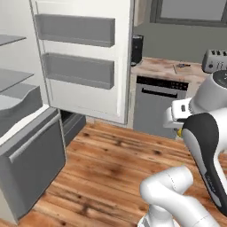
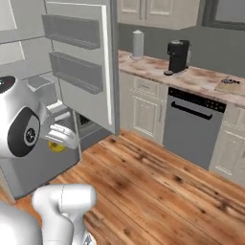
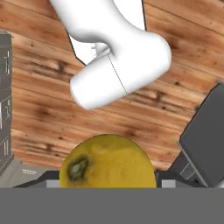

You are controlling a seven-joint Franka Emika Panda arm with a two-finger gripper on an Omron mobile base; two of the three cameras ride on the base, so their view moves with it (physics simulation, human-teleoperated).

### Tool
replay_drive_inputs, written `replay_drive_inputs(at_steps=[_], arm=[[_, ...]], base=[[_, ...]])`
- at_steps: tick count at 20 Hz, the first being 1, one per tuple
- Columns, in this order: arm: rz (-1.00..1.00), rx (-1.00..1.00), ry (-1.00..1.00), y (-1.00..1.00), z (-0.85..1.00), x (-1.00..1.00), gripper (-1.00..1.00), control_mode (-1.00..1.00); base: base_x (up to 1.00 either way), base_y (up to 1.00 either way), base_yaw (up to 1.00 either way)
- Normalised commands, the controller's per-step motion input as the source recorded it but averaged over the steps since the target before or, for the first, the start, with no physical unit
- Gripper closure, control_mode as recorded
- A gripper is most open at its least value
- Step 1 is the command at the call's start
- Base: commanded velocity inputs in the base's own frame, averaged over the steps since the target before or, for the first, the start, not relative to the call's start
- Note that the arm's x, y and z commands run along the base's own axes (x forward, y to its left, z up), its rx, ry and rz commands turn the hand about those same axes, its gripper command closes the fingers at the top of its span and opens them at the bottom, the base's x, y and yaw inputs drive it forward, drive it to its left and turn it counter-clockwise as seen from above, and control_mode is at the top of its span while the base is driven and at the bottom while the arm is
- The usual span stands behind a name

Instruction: Retrieve a lemon from the fridge and place it on the cutting board with the fish.

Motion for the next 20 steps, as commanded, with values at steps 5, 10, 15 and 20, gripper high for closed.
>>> replay_drive_inputs(at_steps=[5,10,15,20], arm=[[0.0,0.0,0.0,0.0,0.0,0.0,1.0,1.0],[0.0,0.0,0.0,0.0,0.0,0.0,1.0,1.0],[0.0,0.0,0.0,0.0,0.0,0.0,1.0,1.0],[0.0,0.0,0.0,0.0,0.0,0.0,1.0,1.0]], base=[[-0.89,-0.07,-0.49],[-0.29,-0.43,-0.4],[-0.09,-0.19,-0.46],[0.04,0.0,-0.45]])
